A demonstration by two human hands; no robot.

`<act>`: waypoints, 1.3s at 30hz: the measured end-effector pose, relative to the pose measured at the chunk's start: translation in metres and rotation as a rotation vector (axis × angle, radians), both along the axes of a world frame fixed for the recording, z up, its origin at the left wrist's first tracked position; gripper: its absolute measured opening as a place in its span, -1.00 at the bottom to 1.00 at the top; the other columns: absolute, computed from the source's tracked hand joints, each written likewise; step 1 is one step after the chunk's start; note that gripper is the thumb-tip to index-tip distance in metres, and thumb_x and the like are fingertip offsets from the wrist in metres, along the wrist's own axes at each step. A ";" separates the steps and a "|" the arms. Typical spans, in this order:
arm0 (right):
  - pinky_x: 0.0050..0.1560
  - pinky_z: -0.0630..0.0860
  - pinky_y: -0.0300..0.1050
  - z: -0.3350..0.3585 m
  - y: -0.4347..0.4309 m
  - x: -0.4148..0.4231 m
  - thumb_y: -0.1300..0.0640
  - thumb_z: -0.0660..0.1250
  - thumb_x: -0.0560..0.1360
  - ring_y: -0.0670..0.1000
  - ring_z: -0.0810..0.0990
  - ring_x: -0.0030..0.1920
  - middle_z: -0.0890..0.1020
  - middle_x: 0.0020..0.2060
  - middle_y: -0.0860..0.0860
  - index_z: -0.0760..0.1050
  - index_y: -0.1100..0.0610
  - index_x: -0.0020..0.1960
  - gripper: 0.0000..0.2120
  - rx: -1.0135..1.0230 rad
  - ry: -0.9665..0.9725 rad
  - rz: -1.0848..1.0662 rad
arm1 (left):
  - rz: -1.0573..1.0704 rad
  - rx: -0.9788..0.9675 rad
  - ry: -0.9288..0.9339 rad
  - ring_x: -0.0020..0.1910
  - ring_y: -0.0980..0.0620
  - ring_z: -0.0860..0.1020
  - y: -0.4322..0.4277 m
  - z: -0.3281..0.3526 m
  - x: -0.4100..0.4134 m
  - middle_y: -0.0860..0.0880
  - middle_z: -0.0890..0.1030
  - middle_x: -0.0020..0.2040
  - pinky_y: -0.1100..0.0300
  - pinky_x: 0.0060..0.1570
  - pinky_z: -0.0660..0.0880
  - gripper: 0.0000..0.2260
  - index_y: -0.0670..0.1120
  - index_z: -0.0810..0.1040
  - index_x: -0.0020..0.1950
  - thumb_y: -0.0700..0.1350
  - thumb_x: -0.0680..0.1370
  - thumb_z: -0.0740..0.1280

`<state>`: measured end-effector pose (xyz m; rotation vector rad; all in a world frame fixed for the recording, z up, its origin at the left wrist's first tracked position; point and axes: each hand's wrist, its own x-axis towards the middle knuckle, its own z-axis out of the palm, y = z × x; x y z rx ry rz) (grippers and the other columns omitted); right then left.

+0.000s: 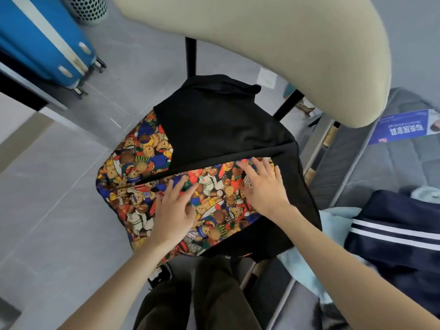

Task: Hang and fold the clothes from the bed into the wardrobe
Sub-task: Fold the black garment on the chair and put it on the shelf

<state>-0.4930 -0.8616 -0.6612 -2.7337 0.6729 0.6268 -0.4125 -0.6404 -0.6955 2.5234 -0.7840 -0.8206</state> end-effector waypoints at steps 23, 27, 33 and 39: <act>0.47 -0.24 0.31 -0.040 0.027 -0.123 0.06 0.31 0.49 0.23 -0.40 0.50 -0.38 0.52 0.01 -0.37 -0.26 0.50 -0.05 0.083 0.207 0.479 | -0.348 0.077 -0.229 0.54 -0.21 0.05 0.026 -0.013 -0.078 -0.12 0.06 0.57 -0.40 0.38 0.03 -0.25 0.05 0.19 0.55 0.16 0.44 0.42; 0.46 -0.12 0.36 -0.061 0.024 -0.150 0.33 0.44 0.33 0.36 -0.40 0.46 -0.45 0.48 0.11 -0.46 -0.21 0.48 0.22 -0.087 0.217 0.557 | -0.426 0.155 -0.259 0.50 -0.25 0.14 0.041 -0.025 -0.097 -0.18 0.15 0.55 -0.38 0.36 0.10 -0.03 -0.04 0.23 0.54 0.13 0.23 0.59; 0.39 0.27 0.31 -0.086 0.011 -0.152 0.46 0.40 0.30 0.40 0.04 0.50 -0.15 0.56 0.15 -0.22 -0.20 0.56 0.16 -0.271 0.034 0.678 | -0.441 0.164 -0.331 0.52 -0.25 0.09 0.046 -0.046 -0.100 -0.18 0.09 0.56 -0.34 0.38 -0.02 0.09 -0.05 0.14 0.56 -0.04 0.15 0.65; -0.04 0.62 0.14 -0.081 0.017 -0.152 0.45 0.48 0.24 0.43 0.42 0.30 0.15 0.53 0.15 0.06 -0.18 0.54 0.09 -0.201 0.025 0.600 | -0.419 0.158 -0.328 0.53 -0.24 0.06 0.046 -0.049 -0.106 -0.17 0.06 0.57 -0.34 0.39 -0.02 0.06 -0.05 0.10 0.57 -0.08 0.20 0.63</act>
